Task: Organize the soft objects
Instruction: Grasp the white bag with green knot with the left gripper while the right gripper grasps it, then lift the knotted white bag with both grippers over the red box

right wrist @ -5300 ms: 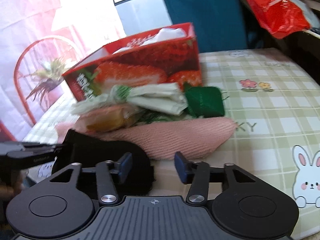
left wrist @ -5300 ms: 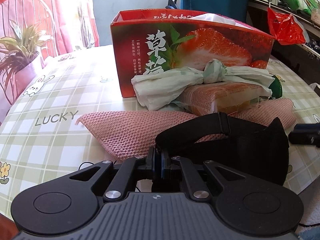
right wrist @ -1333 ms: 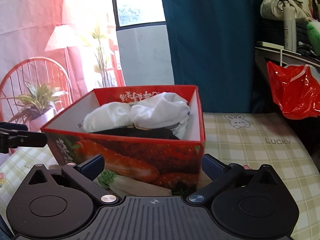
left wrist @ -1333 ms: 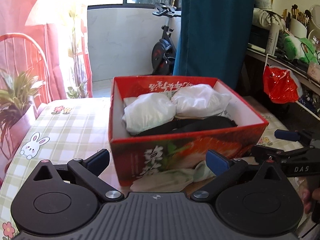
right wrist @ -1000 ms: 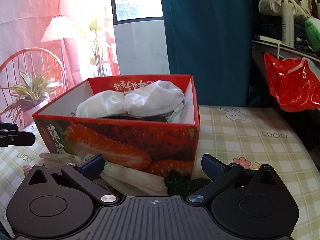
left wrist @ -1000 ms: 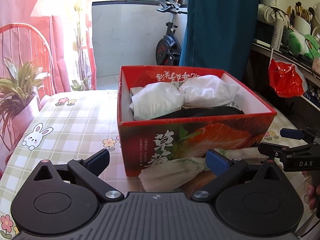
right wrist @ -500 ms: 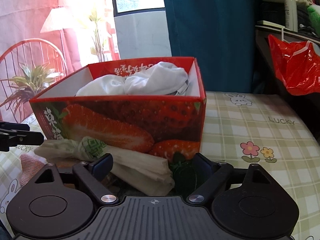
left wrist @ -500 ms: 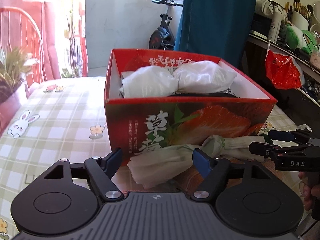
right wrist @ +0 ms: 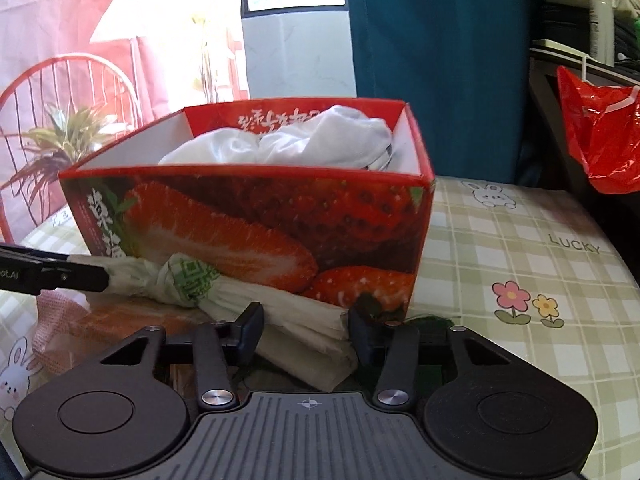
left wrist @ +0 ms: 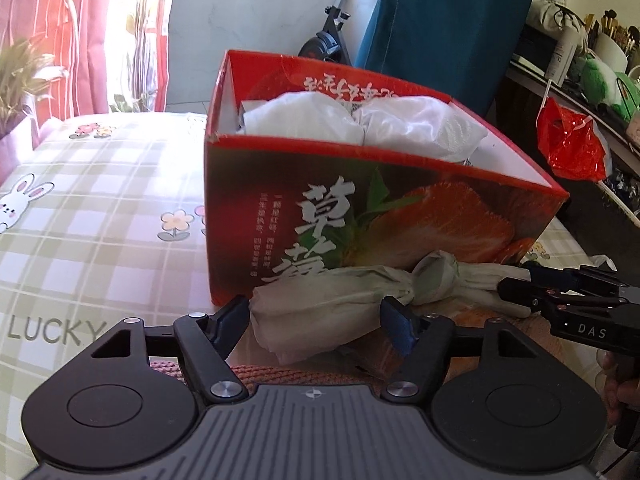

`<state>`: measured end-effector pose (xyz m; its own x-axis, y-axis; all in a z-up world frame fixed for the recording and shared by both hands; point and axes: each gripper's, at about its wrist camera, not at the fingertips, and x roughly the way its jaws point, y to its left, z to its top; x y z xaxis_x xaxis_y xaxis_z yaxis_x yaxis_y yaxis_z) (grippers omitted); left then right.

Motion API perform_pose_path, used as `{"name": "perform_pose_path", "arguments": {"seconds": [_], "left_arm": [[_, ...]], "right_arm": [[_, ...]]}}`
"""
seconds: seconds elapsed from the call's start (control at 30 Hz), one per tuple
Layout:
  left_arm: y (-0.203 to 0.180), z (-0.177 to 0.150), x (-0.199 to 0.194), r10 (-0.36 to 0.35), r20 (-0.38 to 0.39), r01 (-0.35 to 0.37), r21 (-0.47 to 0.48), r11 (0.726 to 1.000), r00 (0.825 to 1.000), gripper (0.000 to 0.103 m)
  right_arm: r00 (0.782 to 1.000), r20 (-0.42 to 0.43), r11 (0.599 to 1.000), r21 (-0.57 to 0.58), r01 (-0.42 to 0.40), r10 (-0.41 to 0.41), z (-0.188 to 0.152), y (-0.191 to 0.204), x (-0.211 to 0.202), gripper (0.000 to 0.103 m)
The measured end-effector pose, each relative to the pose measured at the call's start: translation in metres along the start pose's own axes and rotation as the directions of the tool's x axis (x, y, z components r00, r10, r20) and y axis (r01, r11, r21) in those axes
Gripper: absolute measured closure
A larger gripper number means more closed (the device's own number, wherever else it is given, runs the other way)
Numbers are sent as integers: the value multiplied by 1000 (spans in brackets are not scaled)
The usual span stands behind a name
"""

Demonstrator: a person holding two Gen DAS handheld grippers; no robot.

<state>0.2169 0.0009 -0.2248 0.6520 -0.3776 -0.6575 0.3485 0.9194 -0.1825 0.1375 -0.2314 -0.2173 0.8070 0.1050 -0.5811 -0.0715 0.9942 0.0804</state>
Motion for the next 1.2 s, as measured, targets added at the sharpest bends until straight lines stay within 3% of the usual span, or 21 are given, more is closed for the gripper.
{"name": "perform_pose_path", "arguments": {"seconds": [0.3, 0.5, 0.63, 0.83, 1.2], "left_arm": [[-3, -8, -7, 26, 41, -26, -3, 1000, 999, 58], [-3, -11, -15, 56, 58, -55, -19, 998, 997, 81], [-7, -14, -19, 72, 77, -72, -12, 997, 994, 85], [-15, -15, -35, 77, 127, -76, -12, 997, 989, 91], [-30, -9, -79, 58, 230, -57, -12, 998, 971, 91]], "right_arm": [[1000, 20, 997, 71, -24, 22, -4, -8, -2, 65], [1000, 19, 995, 97, -21, 19, -5, -7, -3, 59], [1000, 10, 993, 111, -25, 24, -7, -8, -4, 64], [998, 56, 992, 123, -27, 20, -8, -9, -18, 85], [981, 191, 985, 163, -62, 30, 2, -13, -62, 87]]}}
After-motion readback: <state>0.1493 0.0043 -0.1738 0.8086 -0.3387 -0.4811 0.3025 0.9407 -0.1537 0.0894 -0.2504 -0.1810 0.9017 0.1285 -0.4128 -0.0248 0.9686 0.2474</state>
